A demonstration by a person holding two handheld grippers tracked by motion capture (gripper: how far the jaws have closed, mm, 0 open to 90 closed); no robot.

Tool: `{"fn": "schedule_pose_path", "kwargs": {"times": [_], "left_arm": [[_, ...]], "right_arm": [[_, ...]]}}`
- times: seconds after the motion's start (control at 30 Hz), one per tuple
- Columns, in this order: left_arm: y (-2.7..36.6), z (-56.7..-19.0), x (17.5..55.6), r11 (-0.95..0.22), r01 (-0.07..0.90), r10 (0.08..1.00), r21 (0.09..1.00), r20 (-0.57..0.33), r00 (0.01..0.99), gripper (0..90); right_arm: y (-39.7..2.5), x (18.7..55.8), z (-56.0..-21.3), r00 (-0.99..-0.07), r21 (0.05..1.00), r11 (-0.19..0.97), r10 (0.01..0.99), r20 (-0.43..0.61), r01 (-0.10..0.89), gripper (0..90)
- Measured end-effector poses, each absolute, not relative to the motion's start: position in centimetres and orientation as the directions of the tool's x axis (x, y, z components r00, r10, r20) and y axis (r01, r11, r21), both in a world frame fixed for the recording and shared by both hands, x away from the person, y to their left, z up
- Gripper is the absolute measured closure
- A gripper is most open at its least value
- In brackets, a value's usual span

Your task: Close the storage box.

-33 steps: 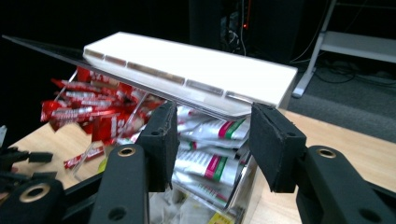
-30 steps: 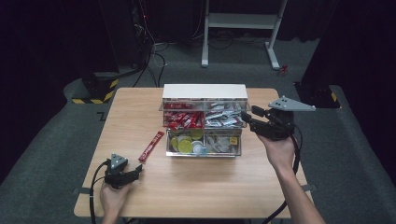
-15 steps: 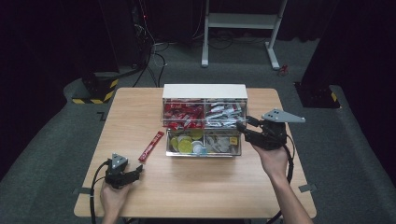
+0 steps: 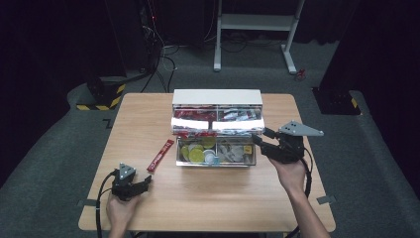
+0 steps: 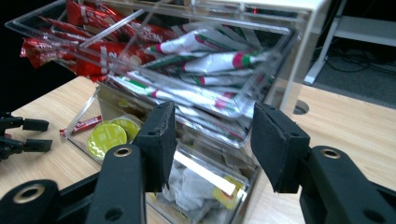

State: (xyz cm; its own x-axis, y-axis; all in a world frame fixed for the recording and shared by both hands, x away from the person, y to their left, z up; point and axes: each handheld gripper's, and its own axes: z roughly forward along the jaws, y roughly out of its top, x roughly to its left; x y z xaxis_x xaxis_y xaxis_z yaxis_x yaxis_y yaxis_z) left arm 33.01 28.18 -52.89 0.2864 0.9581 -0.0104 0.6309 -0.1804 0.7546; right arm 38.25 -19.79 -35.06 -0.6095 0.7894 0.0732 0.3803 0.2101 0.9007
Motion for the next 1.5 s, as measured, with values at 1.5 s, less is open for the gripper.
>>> {"fn": "schedule_pose_path", "kwargs": {"times": [1.5], "left_arm": [[28.2, -52.9, 32.7, -0.185, 0.63, 0.956, 0.754, -0.009, 0.292, 30.2]], "right_arm": [[-27.6, 35.5, -44.2, -0.438, 0.857, 0.079, 0.881, 0.18, 0.51, 44.7]]}}
